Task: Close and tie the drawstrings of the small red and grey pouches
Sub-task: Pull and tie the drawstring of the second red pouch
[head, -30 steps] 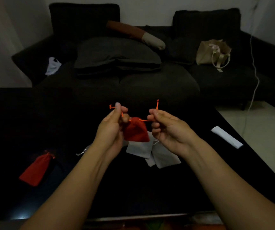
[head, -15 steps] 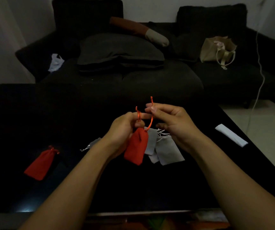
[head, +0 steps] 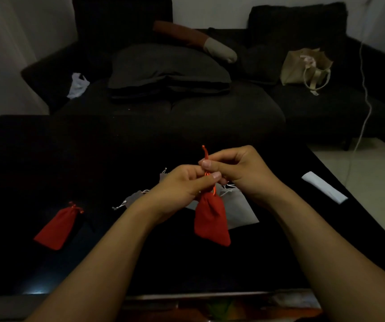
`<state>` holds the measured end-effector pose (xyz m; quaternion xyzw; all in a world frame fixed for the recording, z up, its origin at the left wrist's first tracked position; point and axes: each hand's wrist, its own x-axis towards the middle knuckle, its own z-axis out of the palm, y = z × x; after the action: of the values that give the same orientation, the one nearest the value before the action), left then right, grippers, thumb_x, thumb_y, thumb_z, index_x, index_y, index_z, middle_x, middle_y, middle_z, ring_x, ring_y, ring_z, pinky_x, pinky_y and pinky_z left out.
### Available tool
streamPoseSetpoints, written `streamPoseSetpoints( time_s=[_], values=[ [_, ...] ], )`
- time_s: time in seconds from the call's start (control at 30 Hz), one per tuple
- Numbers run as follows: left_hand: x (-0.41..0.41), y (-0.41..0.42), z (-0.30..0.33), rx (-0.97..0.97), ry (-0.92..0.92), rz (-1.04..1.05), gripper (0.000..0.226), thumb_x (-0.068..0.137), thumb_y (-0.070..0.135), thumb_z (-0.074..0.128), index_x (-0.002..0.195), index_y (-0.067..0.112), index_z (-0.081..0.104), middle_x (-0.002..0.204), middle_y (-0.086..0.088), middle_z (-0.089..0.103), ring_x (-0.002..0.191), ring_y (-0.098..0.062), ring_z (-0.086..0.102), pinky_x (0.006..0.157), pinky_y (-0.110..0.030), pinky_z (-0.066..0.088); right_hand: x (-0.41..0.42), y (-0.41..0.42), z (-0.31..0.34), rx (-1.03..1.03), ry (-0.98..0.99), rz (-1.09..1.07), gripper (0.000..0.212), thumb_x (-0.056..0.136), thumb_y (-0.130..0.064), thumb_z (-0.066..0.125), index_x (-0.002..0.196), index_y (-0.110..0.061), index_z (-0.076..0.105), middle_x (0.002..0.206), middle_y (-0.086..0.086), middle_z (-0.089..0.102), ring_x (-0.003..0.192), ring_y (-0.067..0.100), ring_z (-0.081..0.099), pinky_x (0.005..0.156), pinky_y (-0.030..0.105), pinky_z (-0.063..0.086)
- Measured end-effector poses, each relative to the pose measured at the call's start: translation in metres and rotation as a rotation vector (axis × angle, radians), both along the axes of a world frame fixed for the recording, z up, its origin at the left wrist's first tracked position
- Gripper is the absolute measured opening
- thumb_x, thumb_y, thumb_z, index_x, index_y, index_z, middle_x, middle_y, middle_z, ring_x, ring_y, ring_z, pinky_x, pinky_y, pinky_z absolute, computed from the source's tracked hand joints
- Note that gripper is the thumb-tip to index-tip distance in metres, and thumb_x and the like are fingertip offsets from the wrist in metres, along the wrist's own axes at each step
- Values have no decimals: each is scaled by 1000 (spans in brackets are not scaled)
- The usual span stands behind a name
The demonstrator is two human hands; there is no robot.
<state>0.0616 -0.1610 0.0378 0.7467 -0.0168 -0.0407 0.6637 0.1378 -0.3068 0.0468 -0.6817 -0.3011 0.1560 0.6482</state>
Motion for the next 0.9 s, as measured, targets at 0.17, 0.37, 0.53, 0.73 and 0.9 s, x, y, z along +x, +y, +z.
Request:
streamPoseSetpoints(
  time_s=[0.17,0.37,0.53,0.73,0.9],
  values=[
    [4,0,-2,-97,32,74,38,104,24,39,91,7,70,57,5,51,60,-6,53,64,-20,49,3,-7,5,-48,59,-28,13,91,-4,65,100,0,75,88,14,76,77,14,72,68,18,54],
    [7,1,-2,-237,45,330,33,100,21,52,73,10,68,66,-4,65,63,-13,63,62,-20,56,-2,-2,6,-11,-17,-204,12,80,-2,77,92,-4,75,75,14,74,60,12,67,58,20,53],
    [7,6,1,-337,22,417,15,91,20,65,86,9,74,78,-5,67,73,-11,60,68,-18,51,-9,2,6,-37,74,-111,12,79,-3,78,89,0,74,81,13,76,72,16,73,61,19,55],
    [2,10,6,-373,-10,422,9,87,12,67,89,6,74,81,-6,74,76,-13,69,74,-22,57,-5,-1,8,-33,167,-5,17,84,5,70,97,-4,73,84,12,77,75,16,74,68,20,57],
    [-2,16,9,-222,-42,379,16,82,6,71,97,10,72,89,-12,76,85,-21,74,75,-26,59,-1,0,3,-130,-84,-87,26,78,-1,79,102,-10,73,85,12,75,76,14,71,70,25,59]
  ],
)
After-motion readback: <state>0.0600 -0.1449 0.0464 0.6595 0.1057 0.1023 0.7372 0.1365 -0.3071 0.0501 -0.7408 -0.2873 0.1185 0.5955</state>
